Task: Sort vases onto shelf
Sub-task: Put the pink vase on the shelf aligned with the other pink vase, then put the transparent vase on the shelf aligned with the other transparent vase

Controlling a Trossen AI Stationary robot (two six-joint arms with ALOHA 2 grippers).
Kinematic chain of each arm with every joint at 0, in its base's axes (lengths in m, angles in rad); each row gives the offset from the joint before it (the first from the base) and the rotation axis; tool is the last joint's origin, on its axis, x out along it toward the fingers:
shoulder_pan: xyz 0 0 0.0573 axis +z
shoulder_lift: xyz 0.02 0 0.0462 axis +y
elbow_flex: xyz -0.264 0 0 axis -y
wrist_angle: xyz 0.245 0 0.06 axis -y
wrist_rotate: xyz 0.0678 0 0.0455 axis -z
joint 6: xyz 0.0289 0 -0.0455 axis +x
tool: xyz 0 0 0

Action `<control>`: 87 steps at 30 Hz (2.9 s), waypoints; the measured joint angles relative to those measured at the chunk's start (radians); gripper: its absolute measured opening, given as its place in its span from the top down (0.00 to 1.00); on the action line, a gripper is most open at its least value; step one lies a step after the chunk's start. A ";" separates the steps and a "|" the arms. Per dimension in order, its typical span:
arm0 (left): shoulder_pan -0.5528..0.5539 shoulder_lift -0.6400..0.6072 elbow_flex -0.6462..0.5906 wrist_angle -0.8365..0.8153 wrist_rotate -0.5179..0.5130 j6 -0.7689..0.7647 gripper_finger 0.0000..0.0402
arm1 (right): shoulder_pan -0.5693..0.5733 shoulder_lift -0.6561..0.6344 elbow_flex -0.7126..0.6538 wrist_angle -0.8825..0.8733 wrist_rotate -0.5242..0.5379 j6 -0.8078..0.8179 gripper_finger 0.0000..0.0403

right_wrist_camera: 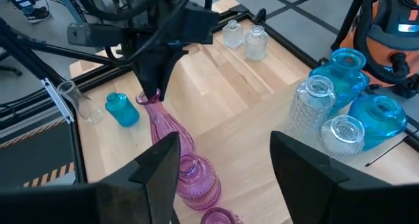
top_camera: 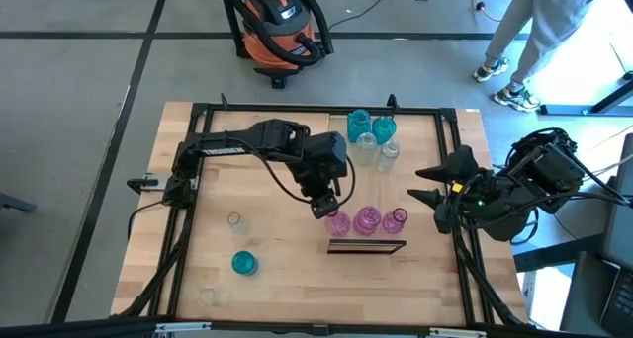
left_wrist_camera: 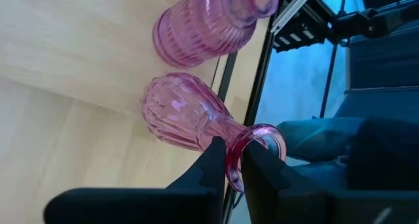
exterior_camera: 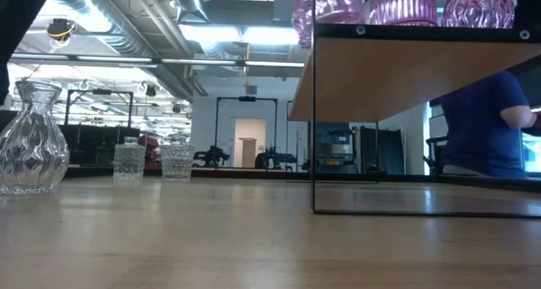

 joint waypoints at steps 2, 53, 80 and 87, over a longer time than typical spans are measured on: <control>0.000 0.000 0.000 0.012 0.000 0.014 0.92 | 0.000 0.000 0.000 0.000 0.000 0.005 0.46; -0.212 -0.325 -0.417 -0.279 -0.264 -0.194 0.81 | 0.000 0.000 -0.083 0.000 0.030 0.103 0.46; -0.224 -0.762 -1.373 0.184 -0.238 -0.549 0.89 | 0.000 0.000 -0.083 0.000 0.034 0.056 0.46; -0.224 -0.767 -1.451 0.237 -0.225 -0.543 0.87 | 0.000 0.000 -0.083 0.000 0.034 0.078 0.46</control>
